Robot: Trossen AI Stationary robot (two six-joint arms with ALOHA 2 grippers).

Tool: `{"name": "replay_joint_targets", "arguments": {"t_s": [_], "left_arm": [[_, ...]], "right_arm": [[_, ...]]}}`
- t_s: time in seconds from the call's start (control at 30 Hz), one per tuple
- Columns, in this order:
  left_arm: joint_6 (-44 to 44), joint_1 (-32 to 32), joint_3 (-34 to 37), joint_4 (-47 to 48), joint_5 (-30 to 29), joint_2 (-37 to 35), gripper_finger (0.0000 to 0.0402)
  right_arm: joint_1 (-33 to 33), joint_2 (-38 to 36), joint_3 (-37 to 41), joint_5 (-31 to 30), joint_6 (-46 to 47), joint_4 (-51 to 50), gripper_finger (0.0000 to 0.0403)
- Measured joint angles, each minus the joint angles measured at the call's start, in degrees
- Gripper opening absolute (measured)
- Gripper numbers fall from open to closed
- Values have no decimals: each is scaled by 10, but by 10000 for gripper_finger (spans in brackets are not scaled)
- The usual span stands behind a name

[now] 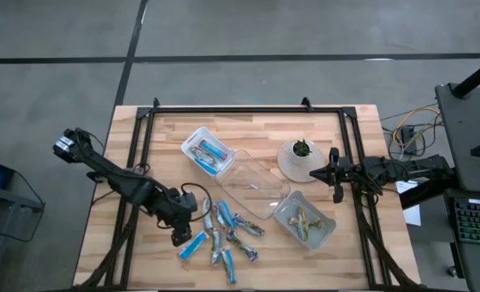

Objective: Pick and place Granola Bars by type
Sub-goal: Put the orange granola bar into the gray bin

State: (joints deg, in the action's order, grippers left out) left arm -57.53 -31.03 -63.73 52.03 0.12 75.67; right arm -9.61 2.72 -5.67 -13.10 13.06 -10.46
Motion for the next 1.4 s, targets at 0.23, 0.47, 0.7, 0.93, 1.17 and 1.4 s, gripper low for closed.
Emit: {"name": "replay_joint_targets", "arguments": {"t_s": [0.23, 0.47, 0.7, 0.93, 1.17, 1.4], "left_arm": [[-45, -2, -1, 0, 20, 53, 205], [-77, -6, -18, -5, 25, 103, 205], [-113, -11, -36, -6, 27, 148, 205], [-139, -20, -40, -7, 36, 185, 205], [-142, -31, -55, -14, 36, 226, 205], [-162, -34, -60, -14, 36, 252, 205]], "right_arm": [[0, 0, 0, 0, 0, 0, 13], [0, 0, 0, 0, 0, 0, 13], [0, 0, 0, 0, 0, 0, 13], [0, 0, 0, 0, 0, 0, 13], [0, 0, 0, 0, 0, 0, 13], [0, 0, 0, 0, 0, 0, 13]]}}
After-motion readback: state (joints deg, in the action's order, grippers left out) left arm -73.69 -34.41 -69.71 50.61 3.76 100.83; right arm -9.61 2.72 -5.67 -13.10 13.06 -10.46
